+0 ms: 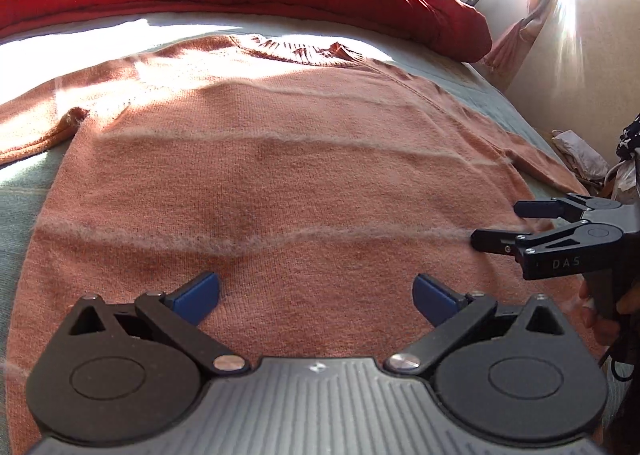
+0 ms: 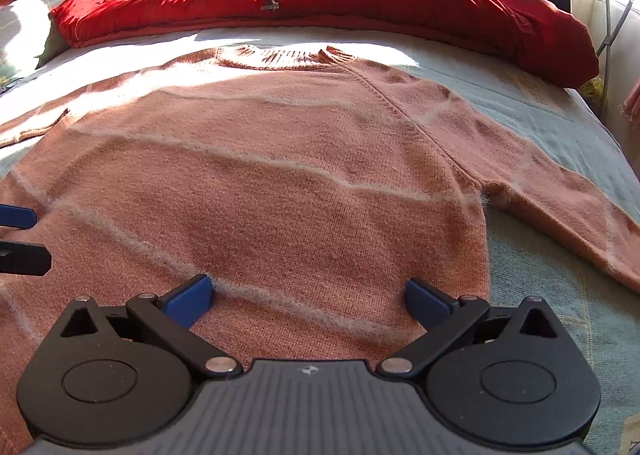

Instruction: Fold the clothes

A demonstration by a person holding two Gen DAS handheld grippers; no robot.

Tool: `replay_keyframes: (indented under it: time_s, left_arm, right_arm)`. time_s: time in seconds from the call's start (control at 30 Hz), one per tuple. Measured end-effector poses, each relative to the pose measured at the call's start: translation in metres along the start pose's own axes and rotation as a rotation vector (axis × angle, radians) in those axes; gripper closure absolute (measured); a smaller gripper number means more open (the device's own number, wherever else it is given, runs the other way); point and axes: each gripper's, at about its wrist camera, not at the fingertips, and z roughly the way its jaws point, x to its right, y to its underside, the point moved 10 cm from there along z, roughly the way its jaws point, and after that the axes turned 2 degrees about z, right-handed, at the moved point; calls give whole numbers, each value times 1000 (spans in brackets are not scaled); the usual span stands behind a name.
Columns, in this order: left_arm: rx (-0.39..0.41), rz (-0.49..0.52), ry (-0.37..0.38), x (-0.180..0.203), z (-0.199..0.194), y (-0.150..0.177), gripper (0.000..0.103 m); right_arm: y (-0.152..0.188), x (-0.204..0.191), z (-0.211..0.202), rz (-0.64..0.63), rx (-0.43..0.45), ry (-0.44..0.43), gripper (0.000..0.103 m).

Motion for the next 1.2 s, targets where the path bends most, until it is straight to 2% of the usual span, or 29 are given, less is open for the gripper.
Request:
replay_keyframes:
  time_s: [0.3, 0.37, 0.43, 0.53, 0.63, 0.7, 0.9, 1.03, 1.07, 1.2]
  left_arm:
    - [3, 10, -19, 1, 0, 2, 1]
    - [5, 14, -19, 1, -1, 4, 1]
    - [7, 18, -19, 1, -2, 5, 1]
    - [8, 18, -15, 1, -3, 6, 1]
    - [6, 8, -6, -1, -2, 5, 1]
    - [6, 0, -1, -2, -1, 4, 1]
    - [9, -15, -10, 0, -1, 0, 1]
    - [25, 24, -32, 0, -4, -11, 1]
    - [33, 30, -41, -3, -4, -14, 1]
    - [32, -4, -48, -20, 1, -18, 1]
  right_arm:
    - [-68, 62, -1, 77, 159, 40, 0]
    - [-79, 80, 13, 114, 153, 55, 0]
    - [-78, 94, 32, 167, 113, 57, 0]
    - [-57, 110, 51, 270, 18, 78, 0]
    - [-41, 113, 38, 263, 48, 105, 0]
    - [-37, 116, 30, 297, 34, 115, 0]
    - [-68, 72, -1, 315, 102, -36, 0]
    - [-80, 13, 3, 241, 93, -201, 0]
    - [-79, 1, 9, 219, 77, -216, 0]
    - [-59, -24, 36, 159, -20, -186, 0]
